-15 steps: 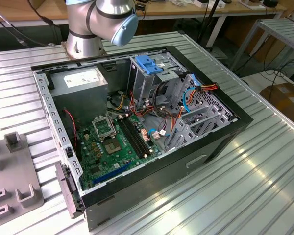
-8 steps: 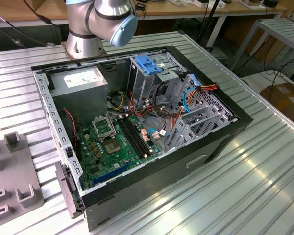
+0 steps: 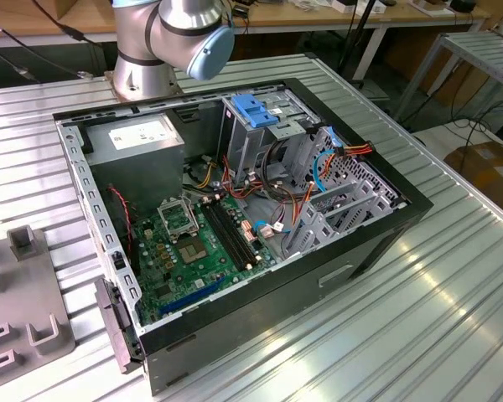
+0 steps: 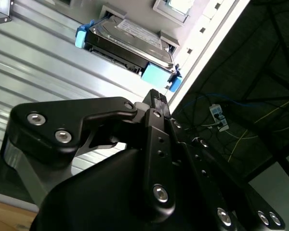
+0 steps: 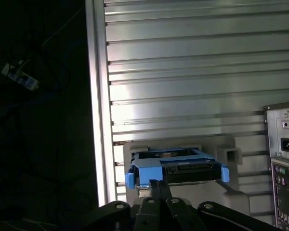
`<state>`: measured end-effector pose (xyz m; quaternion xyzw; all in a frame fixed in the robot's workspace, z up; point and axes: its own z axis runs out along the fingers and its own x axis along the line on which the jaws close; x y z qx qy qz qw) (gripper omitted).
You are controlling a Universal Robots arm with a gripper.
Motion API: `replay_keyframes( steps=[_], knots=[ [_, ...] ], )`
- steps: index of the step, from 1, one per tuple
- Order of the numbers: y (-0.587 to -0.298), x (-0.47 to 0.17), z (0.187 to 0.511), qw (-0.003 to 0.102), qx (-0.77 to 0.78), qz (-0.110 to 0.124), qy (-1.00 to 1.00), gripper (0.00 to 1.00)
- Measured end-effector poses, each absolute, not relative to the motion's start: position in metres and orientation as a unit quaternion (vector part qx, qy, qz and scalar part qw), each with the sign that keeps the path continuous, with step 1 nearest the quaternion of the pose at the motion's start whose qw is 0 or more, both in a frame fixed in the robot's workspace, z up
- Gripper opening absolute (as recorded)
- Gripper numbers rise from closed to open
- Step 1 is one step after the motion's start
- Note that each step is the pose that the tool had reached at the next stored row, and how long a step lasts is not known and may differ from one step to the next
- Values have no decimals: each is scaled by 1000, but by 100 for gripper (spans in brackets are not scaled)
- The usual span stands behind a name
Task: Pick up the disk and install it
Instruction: 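Reach for the disk, then pick up the disk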
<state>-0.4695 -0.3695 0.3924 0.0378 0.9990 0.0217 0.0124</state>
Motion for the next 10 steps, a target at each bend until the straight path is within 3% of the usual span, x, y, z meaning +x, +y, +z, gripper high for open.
replay_keyframes(
  steps=[10],
  knots=[
    [-369, -470, 392, 12, 37, 22, 999, 11]
  ],
)
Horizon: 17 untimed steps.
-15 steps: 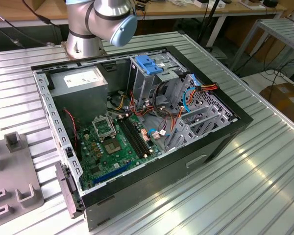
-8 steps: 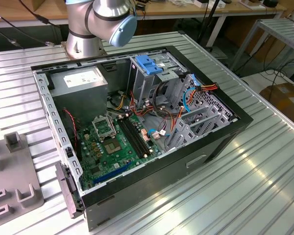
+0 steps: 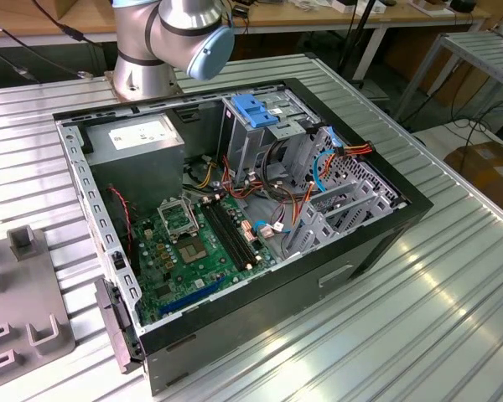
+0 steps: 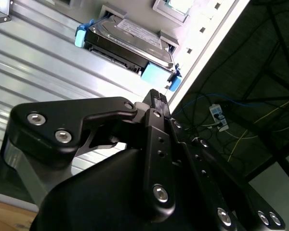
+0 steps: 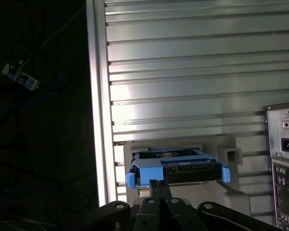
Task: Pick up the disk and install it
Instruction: 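Pick up the disk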
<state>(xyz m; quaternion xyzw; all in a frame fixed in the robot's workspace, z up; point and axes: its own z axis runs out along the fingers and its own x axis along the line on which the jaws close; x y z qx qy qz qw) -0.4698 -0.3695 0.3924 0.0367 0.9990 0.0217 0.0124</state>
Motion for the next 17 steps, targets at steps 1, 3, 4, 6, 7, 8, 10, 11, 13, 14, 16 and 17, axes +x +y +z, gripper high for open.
replay_keyframes(
  steps=[1, 3, 4, 6, 7, 8, 10, 11, 13, 14, 16, 17],
  knots=[
    [-369, -470, 392, 12, 36, 22, 999, 11],
    [-369, -470, 392, 12, 35, 22, 999, 11],
    [-369, -470, 392, 12, 35, 22, 999, 11],
    [-369, -470, 392, 12, 32, 22, 999, 11],
    [-369, -470, 392, 12, 30, 22, 999, 11],
    [-369, -470, 392, 12, 28, 22, 999, 11],
    [-369, -470, 392, 12, 21, 22, 999, 11],
    [-369, -470, 392, 12, 17, 22, 1000, 11],
    [-369, -470, 392, 12, -1, 22, 1000, 11],
    [-369, -470, 392, 11, -7, 22, 1000, 11],
    [-369, -470, 392, 11, -24, 22, 999, 11],
    [-369, -470, 392, 11, -33, 23, 999, 11]
  ],
)
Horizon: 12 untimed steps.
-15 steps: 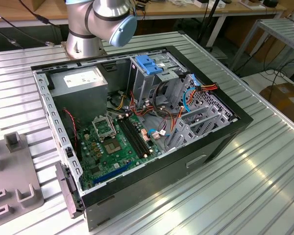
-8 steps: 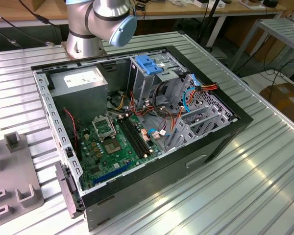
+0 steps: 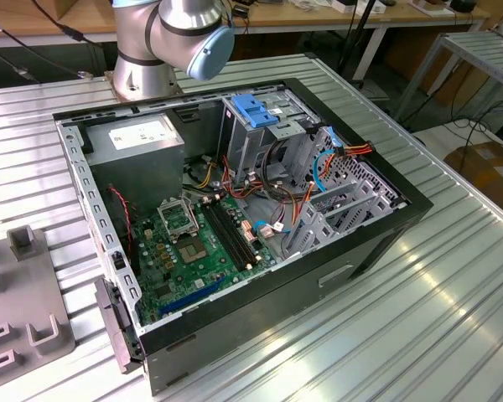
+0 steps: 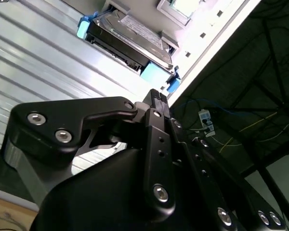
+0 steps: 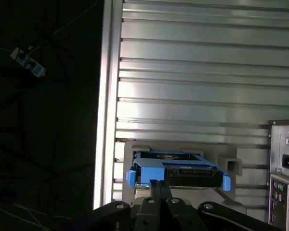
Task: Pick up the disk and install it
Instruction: 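Pick up the disk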
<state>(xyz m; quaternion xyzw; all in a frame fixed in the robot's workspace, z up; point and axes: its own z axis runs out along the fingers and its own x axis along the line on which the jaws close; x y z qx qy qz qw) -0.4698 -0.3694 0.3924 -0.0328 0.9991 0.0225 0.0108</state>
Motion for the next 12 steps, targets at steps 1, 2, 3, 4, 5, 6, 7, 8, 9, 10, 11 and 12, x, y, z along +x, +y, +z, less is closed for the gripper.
replay_keyframes(
  steps=[1, 2, 3, 4, 5, 6, 7, 8, 9, 10, 11, 12],
  knots=[
    [-369, -470, 392, 11, -41, 23, 999, 11],
    [-369, -470, 392, 10, -53, 23, 998, 11],
    [-369, -470, 392, 10, -72, 23, 997, 11],
    [-369, -470, 392, 9, -94, 23, 995, 11],
    [-369, -470, 392, 9, -112, 23, 993, 11],
    [-369, -470, 392, 9, -123, 23, 992, 11],
    [-369, -470, 392, 9, -132, 23, 991, 11],
    [-369, -470, 392, 8, -140, 24, 990, 11],
    [-369, -470, 392, 8, -149, 24, 988, 11],
    [-369, -470, 392, 8, -157, 24, 987, 11],
    [-369, -470, 392, 8, -166, 24, 986, 11],
    [-369, -470, 392, 8, -175, 24, 984, 11]
  ],
)
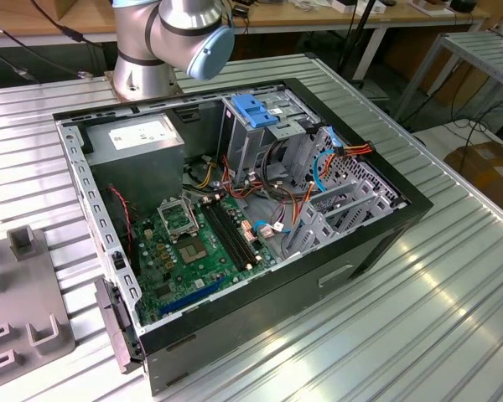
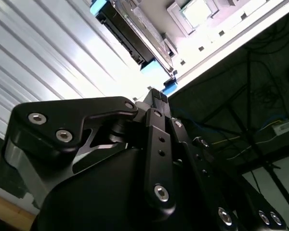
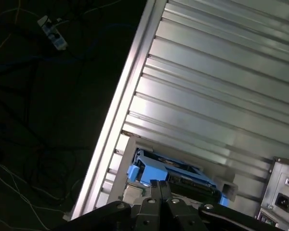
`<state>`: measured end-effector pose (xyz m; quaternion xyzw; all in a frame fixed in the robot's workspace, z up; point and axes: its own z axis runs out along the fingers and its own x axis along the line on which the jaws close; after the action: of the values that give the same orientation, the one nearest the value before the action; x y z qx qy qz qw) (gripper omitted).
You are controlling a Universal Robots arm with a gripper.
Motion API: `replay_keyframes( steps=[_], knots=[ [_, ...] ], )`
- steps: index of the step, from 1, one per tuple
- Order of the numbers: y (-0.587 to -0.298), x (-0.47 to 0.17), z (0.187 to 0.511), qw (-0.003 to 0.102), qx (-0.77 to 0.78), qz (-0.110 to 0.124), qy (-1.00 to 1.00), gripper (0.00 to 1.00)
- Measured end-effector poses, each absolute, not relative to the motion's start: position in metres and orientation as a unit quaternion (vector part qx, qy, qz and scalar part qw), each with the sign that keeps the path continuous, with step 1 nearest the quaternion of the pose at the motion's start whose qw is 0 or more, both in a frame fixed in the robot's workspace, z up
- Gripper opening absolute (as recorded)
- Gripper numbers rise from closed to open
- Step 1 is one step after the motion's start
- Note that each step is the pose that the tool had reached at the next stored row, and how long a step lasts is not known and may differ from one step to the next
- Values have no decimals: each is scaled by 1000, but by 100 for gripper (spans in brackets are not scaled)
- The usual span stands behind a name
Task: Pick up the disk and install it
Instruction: 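Pick up the disk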
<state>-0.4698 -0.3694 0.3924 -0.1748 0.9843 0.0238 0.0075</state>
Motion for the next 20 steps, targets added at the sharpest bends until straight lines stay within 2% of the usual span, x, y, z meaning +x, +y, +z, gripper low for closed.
replay_keyframes(
  steps=[20],
  knots=[
    [-369, -470, 392, 2, -374, 25, 927, 11]
  ],
)
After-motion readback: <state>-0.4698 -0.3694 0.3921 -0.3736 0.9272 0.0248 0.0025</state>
